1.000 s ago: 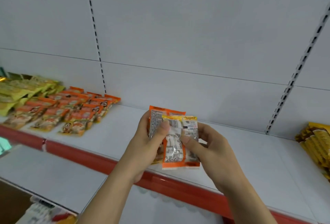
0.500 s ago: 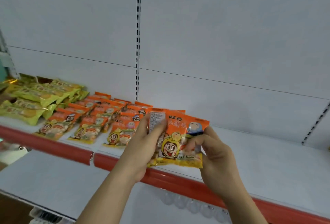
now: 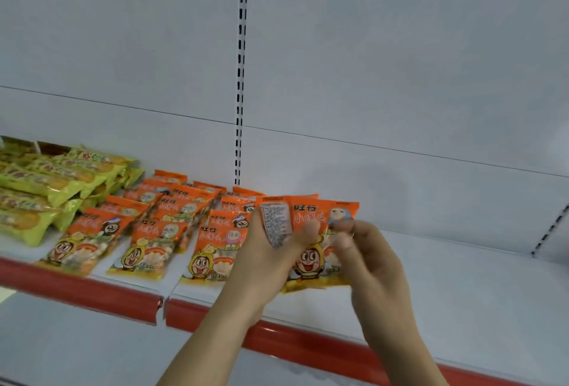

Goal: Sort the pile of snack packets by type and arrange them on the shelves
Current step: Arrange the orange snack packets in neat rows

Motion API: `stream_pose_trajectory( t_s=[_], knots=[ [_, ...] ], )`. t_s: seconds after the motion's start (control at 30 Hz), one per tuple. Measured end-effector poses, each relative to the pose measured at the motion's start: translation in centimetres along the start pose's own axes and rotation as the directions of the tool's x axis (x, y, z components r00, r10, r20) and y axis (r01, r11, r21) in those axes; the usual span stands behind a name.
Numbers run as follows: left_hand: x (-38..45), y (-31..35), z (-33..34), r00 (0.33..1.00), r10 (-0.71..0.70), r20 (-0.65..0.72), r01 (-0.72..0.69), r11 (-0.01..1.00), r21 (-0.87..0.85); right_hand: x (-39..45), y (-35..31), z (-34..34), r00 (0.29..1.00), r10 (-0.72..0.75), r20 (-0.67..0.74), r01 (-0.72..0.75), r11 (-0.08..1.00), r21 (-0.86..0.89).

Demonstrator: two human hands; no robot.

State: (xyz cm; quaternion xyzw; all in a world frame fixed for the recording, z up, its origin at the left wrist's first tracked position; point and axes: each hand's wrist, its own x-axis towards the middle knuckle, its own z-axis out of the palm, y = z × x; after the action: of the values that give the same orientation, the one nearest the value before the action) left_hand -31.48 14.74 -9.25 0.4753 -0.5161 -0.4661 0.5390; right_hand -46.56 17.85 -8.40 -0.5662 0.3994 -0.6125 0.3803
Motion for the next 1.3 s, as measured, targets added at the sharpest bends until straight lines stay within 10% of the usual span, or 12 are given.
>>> stream_pose_trajectory(
  t_s=[0.27,0.7,0.93,1.13,1.3],
  knots=[
    [2.2,0.7,-1.4,0.998,-0.036,-0.06,0.027,0.989,-0.148,4.3,0.9,0.5,0.967,0.171,-0.187,-0.14,0.976,0.168],
    [7.0,0.3,-9.0,0.984,0.025,-0.174,-0.057,0.981,-0.183,14.2,9.9,5.0,0.949,0.251,-0.191,-0.311,0.842,-0.441],
    [8.5,-0.2,-11.0,0.998,-0.004,-0.07,-0.009,0.983,-0.184,14.5,13.6,5.4,0.973,0.209,-0.094,-0.168,0.373,-0.912],
    [9.0,-0.7,-10.9,0.999,0.002,0.034,0.006,0.978,-0.21,13.9,14.6,5.2,0.953,0.293,-0.076,-0.111,0.108,-0.988],
    [8.9,-0.7,-10.4,0.997,0.016,0.08,-0.001,0.981,-0.192,13.6,11.8,5.6,0.967,0.2,-0.156,-0.216,0.323,-0.921]
  ],
)
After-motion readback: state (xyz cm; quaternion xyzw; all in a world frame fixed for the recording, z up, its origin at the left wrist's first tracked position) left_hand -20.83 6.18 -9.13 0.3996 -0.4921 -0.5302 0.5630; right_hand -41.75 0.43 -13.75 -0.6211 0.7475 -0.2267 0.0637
